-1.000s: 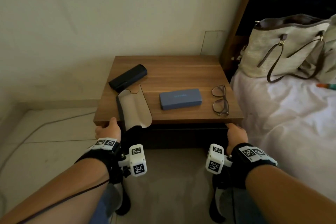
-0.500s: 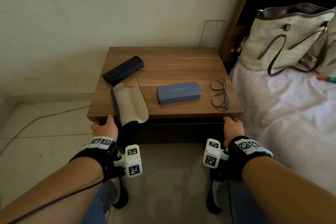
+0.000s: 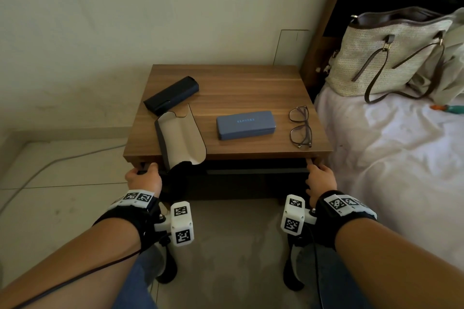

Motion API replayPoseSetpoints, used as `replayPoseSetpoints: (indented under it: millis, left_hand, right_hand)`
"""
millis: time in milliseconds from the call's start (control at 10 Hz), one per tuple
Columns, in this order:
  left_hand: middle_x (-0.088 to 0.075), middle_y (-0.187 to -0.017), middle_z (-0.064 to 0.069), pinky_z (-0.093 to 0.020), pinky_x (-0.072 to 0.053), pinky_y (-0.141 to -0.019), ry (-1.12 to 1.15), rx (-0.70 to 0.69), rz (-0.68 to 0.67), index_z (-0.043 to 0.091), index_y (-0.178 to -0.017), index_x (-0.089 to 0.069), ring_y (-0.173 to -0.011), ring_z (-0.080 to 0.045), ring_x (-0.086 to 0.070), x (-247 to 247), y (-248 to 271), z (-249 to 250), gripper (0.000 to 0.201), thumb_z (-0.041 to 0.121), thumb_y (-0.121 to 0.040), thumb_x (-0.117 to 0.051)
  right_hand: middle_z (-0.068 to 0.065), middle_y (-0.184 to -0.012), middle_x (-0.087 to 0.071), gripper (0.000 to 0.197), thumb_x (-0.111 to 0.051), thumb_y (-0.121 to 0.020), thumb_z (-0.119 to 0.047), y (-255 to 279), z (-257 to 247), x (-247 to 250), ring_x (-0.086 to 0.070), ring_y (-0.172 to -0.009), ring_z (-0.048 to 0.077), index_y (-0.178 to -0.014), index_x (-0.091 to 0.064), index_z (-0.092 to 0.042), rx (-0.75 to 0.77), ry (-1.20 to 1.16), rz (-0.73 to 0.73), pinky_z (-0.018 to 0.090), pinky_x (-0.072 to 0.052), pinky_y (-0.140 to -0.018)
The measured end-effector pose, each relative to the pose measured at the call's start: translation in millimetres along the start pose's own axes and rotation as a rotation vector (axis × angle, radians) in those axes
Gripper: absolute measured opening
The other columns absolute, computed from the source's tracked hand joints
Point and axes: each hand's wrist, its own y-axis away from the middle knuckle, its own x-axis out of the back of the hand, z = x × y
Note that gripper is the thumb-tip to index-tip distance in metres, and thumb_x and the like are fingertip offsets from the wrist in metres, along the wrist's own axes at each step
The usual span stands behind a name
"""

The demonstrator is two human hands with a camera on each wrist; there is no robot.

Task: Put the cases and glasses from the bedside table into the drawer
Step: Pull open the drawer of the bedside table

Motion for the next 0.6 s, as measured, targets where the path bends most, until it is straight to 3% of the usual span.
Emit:
replayPoseSetpoints:
  millis: [100,200,300,400,500,600]
  left_hand:
    - [-0.046,-0.142,-0.019,-0.044,-0.038,-0.103,-0.022,0.027,-0.003,0.012,-0.143,-0.032,-0.126,-0.038,-0.048,6,2,2,0.066,0.034,-0.087,-0.059]
    - [-0.044,-0.142,-0.019,-0.049,-0.037,-0.106,-0.075,0.074,-0.004,0.017,-0.142,-0.033,-0.126,-0.041,-0.046,10,1,1,0.071,0.04,-0.081,-0.061]
    - [-0.042,-0.142,-0.017,-0.053,-0.038,-0.104,-0.204,0.052,0.046,0.02,-0.139,-0.04,-0.125,-0.041,-0.046,13,8,4,0.067,0.043,-0.079,-0.06]
    - [-0.056,-0.128,-0.016,-0.05,-0.045,-0.098,-0.219,-0.119,0.074,0.02,-0.118,-0.059,-0.111,-0.04,-0.056,11,18,10,0.043,0.036,-0.078,-0.058]
    - [-0.065,-0.106,-0.012,-0.037,-0.045,-0.085,-0.132,-0.209,-0.032,0.011,-0.109,-0.06,-0.092,-0.032,-0.057,4,19,11,0.028,0.027,-0.087,-0.053]
    - [-0.059,-0.099,-0.012,-0.036,-0.039,-0.082,-0.108,-0.194,-0.113,0.008,-0.113,-0.055,-0.092,-0.031,-0.055,0,23,11,0.032,0.032,-0.093,-0.049]
  right_hand:
    - [0.015,-0.138,-0.051,0.069,-0.055,-0.078,-0.038,31,-10,3,-0.05,-0.124,0.039,-0.142,-0.034,-0.025,0.004,-0.019,0.002,0.051,-0.043,-0.1]
    - [0.023,-0.139,-0.048,0.05,-0.05,-0.092,-0.022,72,-26,8,-0.048,-0.127,0.041,-0.138,-0.04,-0.007,0.049,-0.009,0.006,0.05,-0.043,-0.1]
    - [0.021,-0.133,-0.055,0.048,-0.049,-0.091,-0.024,79,-29,13,-0.054,-0.12,0.04,-0.135,-0.045,-0.006,0.066,-0.001,0.097,0.045,-0.046,-0.096]
    - [0.012,-0.133,-0.056,0.047,-0.045,-0.09,-0.022,89,-32,17,-0.053,-0.12,0.033,-0.137,-0.045,-0.016,0.146,0.033,0.227,0.043,-0.045,-0.102]
    - [0.011,-0.123,-0.06,0.037,-0.045,-0.091,-0.019,100,-36,9,-0.057,-0.11,0.029,-0.127,-0.054,-0.016,0.264,0.091,0.209,0.039,-0.046,-0.097]
    - [0.008,-0.114,-0.062,0.035,-0.046,-0.091,-0.018,107,-41,-2,-0.058,-0.098,0.024,-0.125,-0.054,-0.015,0.322,0.162,0.117,0.033,-0.047,-0.086]
